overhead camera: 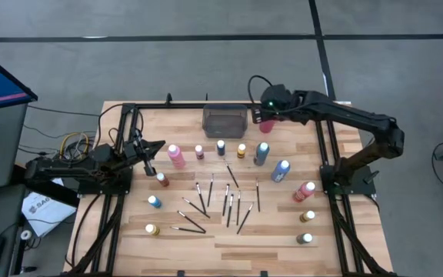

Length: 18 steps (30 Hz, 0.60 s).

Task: Pick & Place Paint Supplies
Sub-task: Put the black paintbrush into the red cup

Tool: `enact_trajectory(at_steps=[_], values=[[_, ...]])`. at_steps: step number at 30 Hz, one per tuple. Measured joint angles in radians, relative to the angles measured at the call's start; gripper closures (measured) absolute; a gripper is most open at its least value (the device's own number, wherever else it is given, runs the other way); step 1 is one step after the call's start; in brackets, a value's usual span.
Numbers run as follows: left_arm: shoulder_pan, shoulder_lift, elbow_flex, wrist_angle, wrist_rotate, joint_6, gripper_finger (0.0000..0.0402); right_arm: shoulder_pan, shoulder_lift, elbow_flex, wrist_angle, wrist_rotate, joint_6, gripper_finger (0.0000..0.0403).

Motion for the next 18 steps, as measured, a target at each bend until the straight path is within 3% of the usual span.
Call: enact_trajectory(at_steps=[7, 18], values=[[0.000, 0.000, 0.000, 0.000, 0.000, 0.000, 0.0399, 0.194, -0.001, 0.119, -0.231, -0.126, 0.290, 0.0219], [0.000, 0.000, 0.000, 0.000, 0.000, 0.000, 0.0399, 0.534, 0.144, 0.113, -0.192, -0.148, 0.709, 0.0221]])
